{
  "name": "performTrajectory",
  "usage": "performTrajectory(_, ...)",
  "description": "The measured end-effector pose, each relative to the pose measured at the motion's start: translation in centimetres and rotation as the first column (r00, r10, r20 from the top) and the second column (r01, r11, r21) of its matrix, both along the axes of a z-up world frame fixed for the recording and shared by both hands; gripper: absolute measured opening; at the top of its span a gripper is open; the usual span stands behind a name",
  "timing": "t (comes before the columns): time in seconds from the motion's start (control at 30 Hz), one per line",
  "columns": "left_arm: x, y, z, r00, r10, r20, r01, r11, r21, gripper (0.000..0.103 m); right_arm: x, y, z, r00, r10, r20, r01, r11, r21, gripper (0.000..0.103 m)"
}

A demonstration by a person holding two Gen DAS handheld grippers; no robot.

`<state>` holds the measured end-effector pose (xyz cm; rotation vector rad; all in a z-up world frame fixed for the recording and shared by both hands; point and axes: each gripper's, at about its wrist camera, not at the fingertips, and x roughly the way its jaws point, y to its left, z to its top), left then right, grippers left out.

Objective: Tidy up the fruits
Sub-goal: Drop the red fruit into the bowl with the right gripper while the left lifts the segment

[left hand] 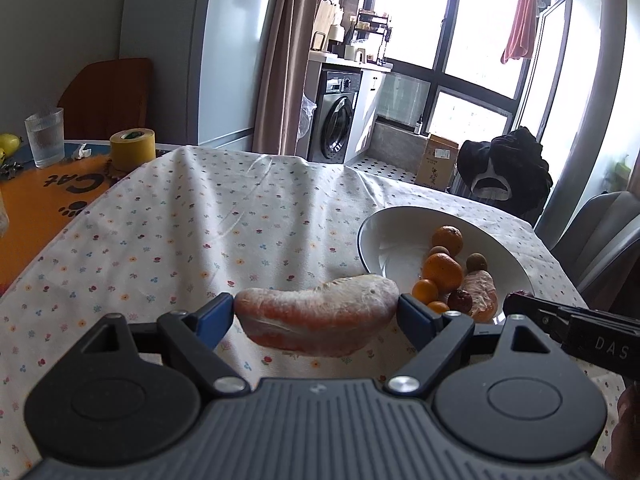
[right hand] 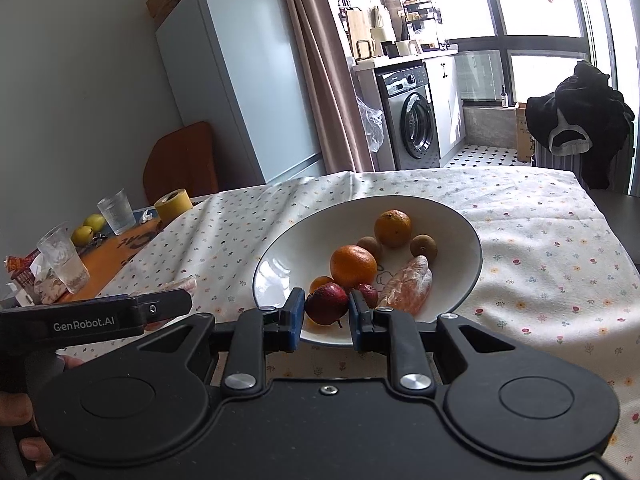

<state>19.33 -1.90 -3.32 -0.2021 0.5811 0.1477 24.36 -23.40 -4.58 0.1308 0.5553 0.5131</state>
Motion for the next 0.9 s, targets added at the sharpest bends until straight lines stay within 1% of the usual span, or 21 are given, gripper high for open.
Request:
performTrajectory(0.27, 0.3, 0.2, 0.1, 1.000, -0.001, 0.001, 0.001, 1.000, 0.000, 0.087, 1.2, 0.6, -0.2, 1.000, -0.013, -0.003, 0.013, 1.000, 0.003, 0.024)
performTrajectory(0.37, 0.7, 0.2, 0.2, 1.000, -0.008, 0.001, 0.008, 1.000, 0.005, 0.087, 1.4, 0.3, 0.0, 1.000, -0.024, 0.013, 0.024, 1.000, 0.016, 0.036)
performTrajectory(0.43, 1.1, 0.2, 0.4, 1.000, -0.013, 0.001, 0.013, 1.000, 0.011, 0.087, 1.6, 0.0, 0.3, 0.999, -0.029, 0.022, 0.029, 0.999, 0.032, 0.057)
performTrajectory(0.47, 1.3, 0.1, 0.5, 1.000, -0.017, 0.003, 0.017, 1.000, 0.015, 0.087, 1.5, -0.3, 0.5, 0.999, -0.037, 0.032, 0.036, 0.999, 0.037, 0.060)
performTrajectory(0.67, 2.7, -0.4, 1.5, 0.999, -0.033, 0.021, 0.032, 0.998, 0.047, 0.087, 1.7, -1.6, 0.5, 0.998, -0.065, 0.027, 0.063, 0.997, 0.052, 0.061)
performTrajectory(0.9, 4.9, -1.6, 1.9, 0.998, -0.066, 0.014, 0.065, 0.994, 0.086, 0.087, 1.9, -2.4, 0.1, 0.997, -0.069, 0.019, 0.068, 0.996, 0.061, 0.061)
